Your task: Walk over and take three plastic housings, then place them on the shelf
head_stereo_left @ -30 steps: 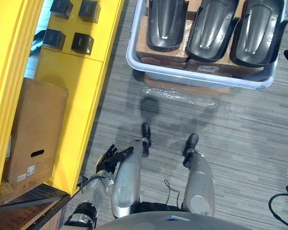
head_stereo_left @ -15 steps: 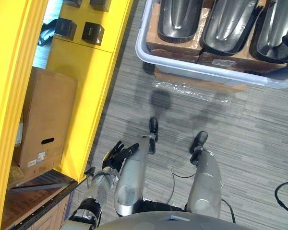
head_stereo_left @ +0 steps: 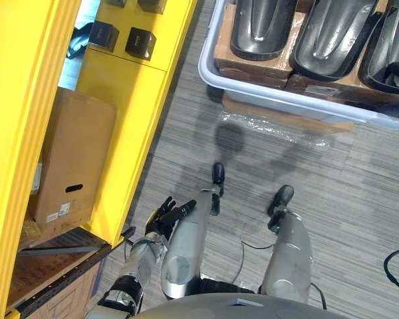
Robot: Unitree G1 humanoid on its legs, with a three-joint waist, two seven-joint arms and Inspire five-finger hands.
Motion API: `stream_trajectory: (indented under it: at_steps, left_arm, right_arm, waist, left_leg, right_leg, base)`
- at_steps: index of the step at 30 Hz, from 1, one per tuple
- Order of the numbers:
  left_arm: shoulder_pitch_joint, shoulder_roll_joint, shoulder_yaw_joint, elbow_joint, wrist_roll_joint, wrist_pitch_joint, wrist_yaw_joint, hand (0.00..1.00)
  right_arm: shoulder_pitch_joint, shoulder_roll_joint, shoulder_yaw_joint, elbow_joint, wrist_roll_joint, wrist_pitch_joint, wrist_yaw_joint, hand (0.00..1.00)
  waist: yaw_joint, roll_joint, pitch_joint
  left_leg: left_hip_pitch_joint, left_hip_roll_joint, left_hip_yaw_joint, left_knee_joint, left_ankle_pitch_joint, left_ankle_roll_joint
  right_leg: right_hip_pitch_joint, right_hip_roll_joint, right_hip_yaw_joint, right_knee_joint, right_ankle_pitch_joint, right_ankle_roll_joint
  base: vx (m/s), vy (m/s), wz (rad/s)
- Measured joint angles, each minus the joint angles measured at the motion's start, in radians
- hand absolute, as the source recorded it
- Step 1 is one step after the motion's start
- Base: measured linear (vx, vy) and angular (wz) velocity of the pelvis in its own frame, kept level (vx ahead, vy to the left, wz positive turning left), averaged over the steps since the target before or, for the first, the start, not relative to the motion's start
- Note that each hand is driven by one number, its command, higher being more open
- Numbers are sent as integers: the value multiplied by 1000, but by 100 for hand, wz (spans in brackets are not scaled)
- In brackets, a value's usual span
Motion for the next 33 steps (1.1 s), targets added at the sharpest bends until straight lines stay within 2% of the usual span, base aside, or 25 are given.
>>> stream_trajectory:
  at_steps: [5,9,15,22,27,30,31,32,33]
  left_arm:
    - [0,-4,-24,8,-5,-8,1,100]
    - [0,-10,-29,15,-5,-18,0,100]
    - [0,-15,-56,20,-6,-19,-2,100]
    - [3,-19,-62,21,-1,-40,3,100]
    - [32,-18,-54,-8,1,-50,14,100]
    - [77,-13,-23,-73,1,-59,24,100]
    - [93,-9,-10,-96,0,-59,24,100]
    - [108,4,-1,-122,-22,-52,21,100]
    - [113,6,7,-137,-40,-39,22,100]
  right_arm:
    - [-14,-51,25,48,-99,14,22,0]
    - [-16,-66,34,56,-96,32,44,0]
    - [-16,-58,56,80,-92,25,41,0]
    - [-10,0,27,92,-93,15,-42,0]
    - [7,56,-32,80,-99,-54,-103,0]
    - [63,59,-106,-23,-103,-97,-138,0]
    - [90,61,-127,-76,-106,-132,-143,0]
    - [138,73,-170,-161,-147,-193,-158,0]
    - [165,79,-195,-203,-168,-222,-164,0]
  waist:
    - [2,15,-11]
    - [1,17,-12]
    - [1,32,-22]
    - [-4,31,-22]
    - [-33,21,-15]
    - [-61,-4,3]
    - [-74,-16,11]
    - [-87,-36,24]
    - [-91,-43,28]
  left_leg:
    - [8,2,-3,-20,11,-4]
    - [30,4,-3,-33,15,-10]
    - [42,4,-8,-46,21,-13]
    - [88,5,-6,-56,20,-17]
    - [166,2,-1,-93,26,-17]
    - [224,5,-1,-125,29,-21]
    - [252,8,-1,-137,29,-23]
    - [289,10,-1,-158,29,-26]
    - [307,12,-1,-168,30,-28]
  right_leg:
    - [0,3,-4,-5,-2,-4]
    - [11,4,-5,2,-11,-11]
    - [21,4,-12,3,-17,-13]
    - [62,4,-11,4,-25,-13]
    - [132,7,-13,-22,-26,-9]
    - [197,18,-23,-61,-22,-5]
    - [227,23,-26,-80,-20,-2]
    - [268,28,-30,-108,-17,1]
    - [288,34,-32,-123,-15,4]
  base:
    - [5,-7,0]
    - [28,-44,-1]
    - [7,-14,2]
    - [0,0,0]
    - [16,1,-1]
    - [57,2,1]
    - [76,10,-6]
    - [85,10,-6]
    - [103,-3,-1]
